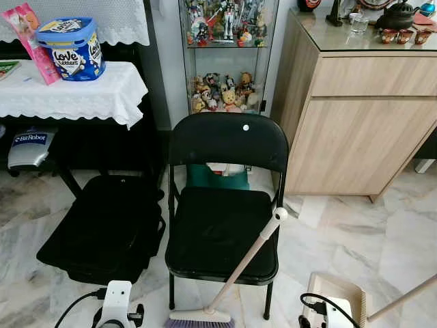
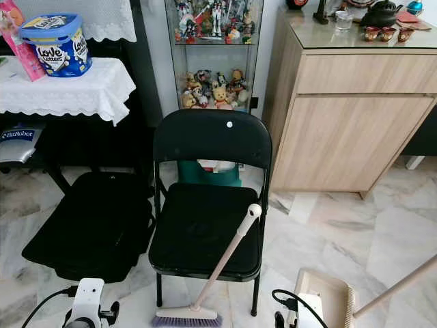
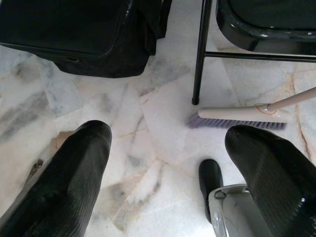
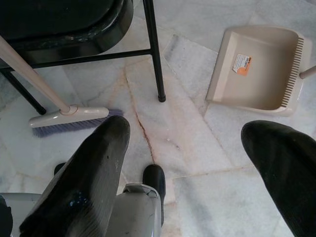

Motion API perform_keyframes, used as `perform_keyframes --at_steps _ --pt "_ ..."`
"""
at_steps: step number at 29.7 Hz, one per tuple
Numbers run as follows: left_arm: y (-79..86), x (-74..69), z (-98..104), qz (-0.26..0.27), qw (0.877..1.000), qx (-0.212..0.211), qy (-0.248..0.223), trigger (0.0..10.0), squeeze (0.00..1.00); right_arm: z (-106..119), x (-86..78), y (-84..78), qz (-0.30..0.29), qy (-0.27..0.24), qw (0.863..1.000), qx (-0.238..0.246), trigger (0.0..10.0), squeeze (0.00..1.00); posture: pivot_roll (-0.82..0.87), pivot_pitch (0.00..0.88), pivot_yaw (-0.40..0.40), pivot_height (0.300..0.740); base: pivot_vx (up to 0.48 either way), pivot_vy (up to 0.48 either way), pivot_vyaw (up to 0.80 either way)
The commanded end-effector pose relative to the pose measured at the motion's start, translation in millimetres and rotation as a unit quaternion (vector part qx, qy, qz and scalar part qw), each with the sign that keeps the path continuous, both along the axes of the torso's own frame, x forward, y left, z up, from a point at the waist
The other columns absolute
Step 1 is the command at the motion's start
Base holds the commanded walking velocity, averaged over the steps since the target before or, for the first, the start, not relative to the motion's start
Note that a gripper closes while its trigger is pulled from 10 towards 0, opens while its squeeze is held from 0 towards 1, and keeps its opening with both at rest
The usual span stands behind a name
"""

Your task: Sweep floor

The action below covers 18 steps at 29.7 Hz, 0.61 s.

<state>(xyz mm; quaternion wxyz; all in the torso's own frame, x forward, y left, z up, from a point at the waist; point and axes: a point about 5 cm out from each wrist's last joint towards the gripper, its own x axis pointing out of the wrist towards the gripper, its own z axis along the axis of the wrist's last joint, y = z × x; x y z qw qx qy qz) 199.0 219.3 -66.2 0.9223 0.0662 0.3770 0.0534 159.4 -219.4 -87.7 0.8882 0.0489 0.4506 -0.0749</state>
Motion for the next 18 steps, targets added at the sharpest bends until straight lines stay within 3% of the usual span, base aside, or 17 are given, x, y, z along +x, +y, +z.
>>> perform_keyframes --at_steps 1,6,18 --pt "1.8 0.9 0.6 -0.006 1.000 0.010 0.004 10.0 0.00 -2.1 -4.9 -0.9 -0.001 0.010 1.000 0.001 10.0 0.00 -0.02 0.000 0.006 0.740 0.000 0.000 0.00" --pt "0.9 -1.5 -0.9 -0.007 1.000 0.010 0.007 10.0 0.00 -2.3 -6.0 -1.6 0.000 0.011 1.000 0.000 10.0 0.00 -0.02 0.000 0.004 0.740 0.000 0.000 0.00" --pt "-3.1 -4.0 -2.9 -0.015 1.000 0.007 0.010 10.0 0.00 -2.4 -6.0 -0.5 0.004 0.010 1.000 0.000 10.0 0.00 -0.02 0.000 0.004 0.740 0.000 -0.316 0.00"
